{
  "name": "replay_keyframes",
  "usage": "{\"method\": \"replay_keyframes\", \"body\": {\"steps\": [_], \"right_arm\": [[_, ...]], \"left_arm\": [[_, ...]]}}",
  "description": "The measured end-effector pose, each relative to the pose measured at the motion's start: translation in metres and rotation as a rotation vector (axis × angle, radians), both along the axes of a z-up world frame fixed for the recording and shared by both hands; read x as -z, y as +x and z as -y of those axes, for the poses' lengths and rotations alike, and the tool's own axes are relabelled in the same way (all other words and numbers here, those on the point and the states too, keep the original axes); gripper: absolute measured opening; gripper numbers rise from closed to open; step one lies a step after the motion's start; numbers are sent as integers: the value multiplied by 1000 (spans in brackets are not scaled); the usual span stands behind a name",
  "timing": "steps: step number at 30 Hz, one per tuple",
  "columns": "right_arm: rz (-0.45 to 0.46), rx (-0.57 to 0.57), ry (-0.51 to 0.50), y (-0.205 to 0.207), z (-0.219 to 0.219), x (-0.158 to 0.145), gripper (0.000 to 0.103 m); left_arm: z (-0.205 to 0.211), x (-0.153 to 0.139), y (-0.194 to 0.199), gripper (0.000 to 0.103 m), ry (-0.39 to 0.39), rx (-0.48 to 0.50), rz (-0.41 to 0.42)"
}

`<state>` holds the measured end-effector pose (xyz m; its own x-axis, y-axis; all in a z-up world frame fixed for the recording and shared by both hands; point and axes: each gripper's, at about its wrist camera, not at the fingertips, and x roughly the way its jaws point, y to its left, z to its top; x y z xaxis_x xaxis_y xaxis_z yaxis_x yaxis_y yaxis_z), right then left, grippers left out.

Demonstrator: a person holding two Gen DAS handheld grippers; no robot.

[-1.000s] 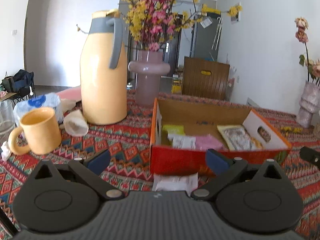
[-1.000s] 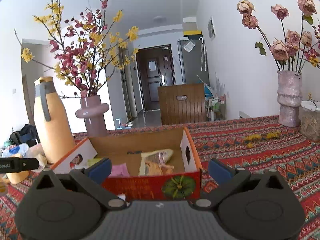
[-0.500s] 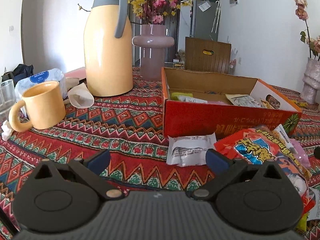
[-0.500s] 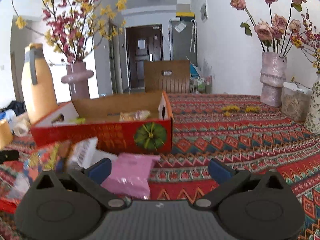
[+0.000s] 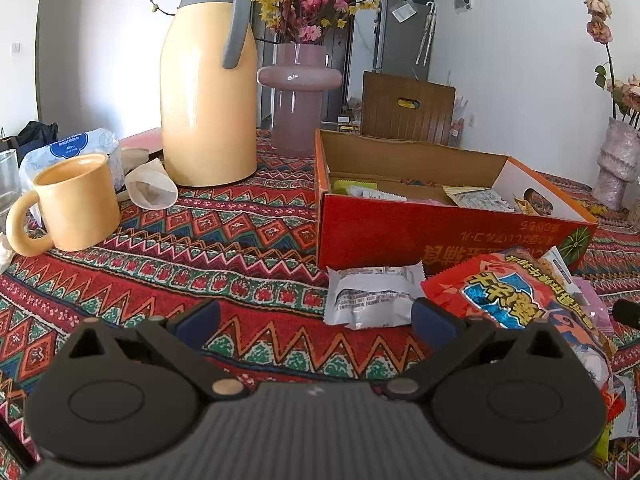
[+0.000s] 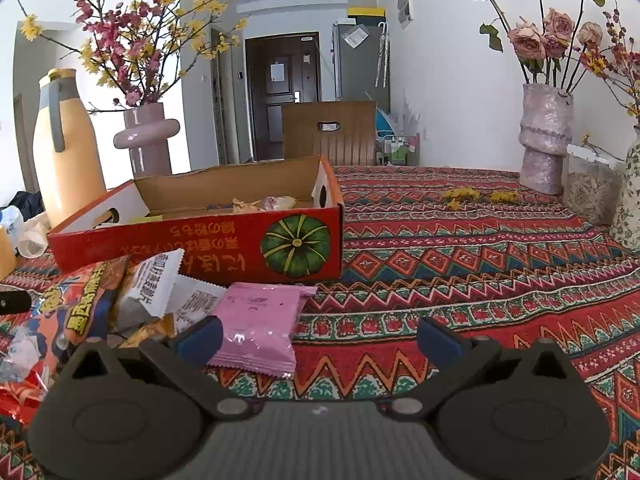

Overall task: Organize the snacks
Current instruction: 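Move both tools back over the remaining snack pile, then grasp the pink packet with the right gripper while the left grasps a bread packet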

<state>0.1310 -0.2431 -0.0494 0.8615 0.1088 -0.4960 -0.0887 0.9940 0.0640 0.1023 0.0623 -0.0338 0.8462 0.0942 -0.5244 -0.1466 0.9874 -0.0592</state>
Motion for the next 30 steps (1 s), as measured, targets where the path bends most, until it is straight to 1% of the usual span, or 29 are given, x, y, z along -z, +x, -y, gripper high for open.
{"method": "replay_keyframes", "body": {"steps": [3, 11, 18, 24, 30], "right_arm": [[8, 4, 2, -2, 0, -1, 103], [-4, -15, -8, -4, -7, -7, 103], [-18, -38, -43, -2, -19, -14, 103], [-56, -48, -65, 14, -25, -15, 103], [-118, -50, -64, 43, -32, -13, 103]], "left_arm": [[0, 0, -1, 103, -3, -3, 2], [-5, -1, -2, 103, -22, -13, 10], [-8, 0, -2, 103, -48, -19, 11], [-10, 0, -1, 103, -59, -24, 7], [-10, 0, -1, 103, -62, -25, 6]]}}
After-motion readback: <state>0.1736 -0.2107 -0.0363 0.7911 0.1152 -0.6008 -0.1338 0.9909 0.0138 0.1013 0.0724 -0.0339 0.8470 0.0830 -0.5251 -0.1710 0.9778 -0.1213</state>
